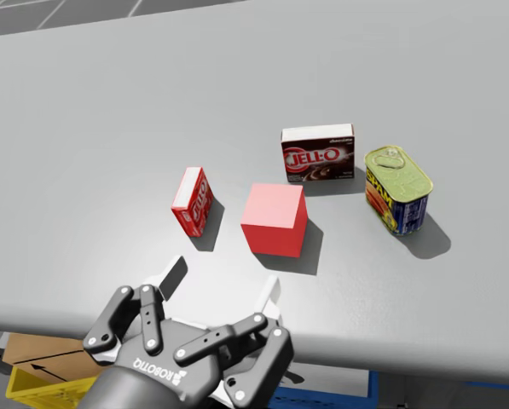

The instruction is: Find the red cube and pick it up.

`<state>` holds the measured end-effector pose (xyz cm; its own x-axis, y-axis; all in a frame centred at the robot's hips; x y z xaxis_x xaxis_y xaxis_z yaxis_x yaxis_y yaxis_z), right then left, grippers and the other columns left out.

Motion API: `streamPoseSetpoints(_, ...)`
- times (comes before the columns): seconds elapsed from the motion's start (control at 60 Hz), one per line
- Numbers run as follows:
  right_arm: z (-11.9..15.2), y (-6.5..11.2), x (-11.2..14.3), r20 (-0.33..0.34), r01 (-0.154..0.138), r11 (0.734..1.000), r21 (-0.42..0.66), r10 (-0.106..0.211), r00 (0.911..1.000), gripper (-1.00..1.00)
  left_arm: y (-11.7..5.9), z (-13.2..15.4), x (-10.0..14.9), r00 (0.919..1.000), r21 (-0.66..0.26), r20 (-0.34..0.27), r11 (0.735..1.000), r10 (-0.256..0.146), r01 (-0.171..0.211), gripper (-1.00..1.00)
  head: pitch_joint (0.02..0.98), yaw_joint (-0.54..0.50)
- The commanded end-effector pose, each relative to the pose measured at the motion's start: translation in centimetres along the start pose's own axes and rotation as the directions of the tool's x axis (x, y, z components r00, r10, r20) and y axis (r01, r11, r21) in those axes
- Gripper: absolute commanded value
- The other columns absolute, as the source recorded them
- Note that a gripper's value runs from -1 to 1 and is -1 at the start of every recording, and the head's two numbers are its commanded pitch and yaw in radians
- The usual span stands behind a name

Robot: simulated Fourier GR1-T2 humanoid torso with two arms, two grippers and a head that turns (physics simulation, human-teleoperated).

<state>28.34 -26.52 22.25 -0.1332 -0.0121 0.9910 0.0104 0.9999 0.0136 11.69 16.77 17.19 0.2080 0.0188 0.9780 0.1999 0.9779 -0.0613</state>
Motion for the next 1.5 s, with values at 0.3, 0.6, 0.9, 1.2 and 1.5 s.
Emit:
streamPoseSetpoints(0.3, -0.1, -0.1, 0.0, 0.0, 0.01, 1.0, 0.002, -0.01, 0.9999, -1.0, -1.4, -5.8, -1.5, 0.9995, 0.022, -0.031, 1.0, -0.003, 0.003, -1.0, 0.9, 0.25)
streamPoseSetpoints(0.6, -0.2, -0.1, 0.1, 0.003, 0.015, 1.0, 0.001, -0.015, 0.9999, -1.0, -1.5, -9.6, -1.5, 0.9985, 0.061, -0.055, 0.998, -0.005, 0.008, -1.0, 0.901, 0.24)
streamPoseSetpoints(0.9, -0.2, -0.3, 0.2, 0.006, 0.019, 1.0, -0.003, -0.019, 0.9998, -1.0, -1.2, -12.1, -1.8, 0.9967, 0.117, -0.079, 0.993, 0.016, -0.006, -1.0, 0.896, 0.23)
streamPoseSetpoints(1.2, -0.2, -0.3, 0.2, 0.008, 0.019, 1.0, -0.007, -0.019, 0.9998, -1.0, -1.5, -11.7, -3.0, 0.9949, 0.09, -0.1, 0.996, 0.012, -0.003, 1.0, 0.877, 0.23)
streamPoseSetpoints(1.5, -0.2, -0.5, 0.3, 0.021, 0.02, 1.0, -0.022, -0.019, 0.9996, -1.0, -1.7, -11.7, -3.5, 0.9948, 0.077, -0.102, 0.997, 0.003, 0.004, 1.0, 0.649, 0.23)
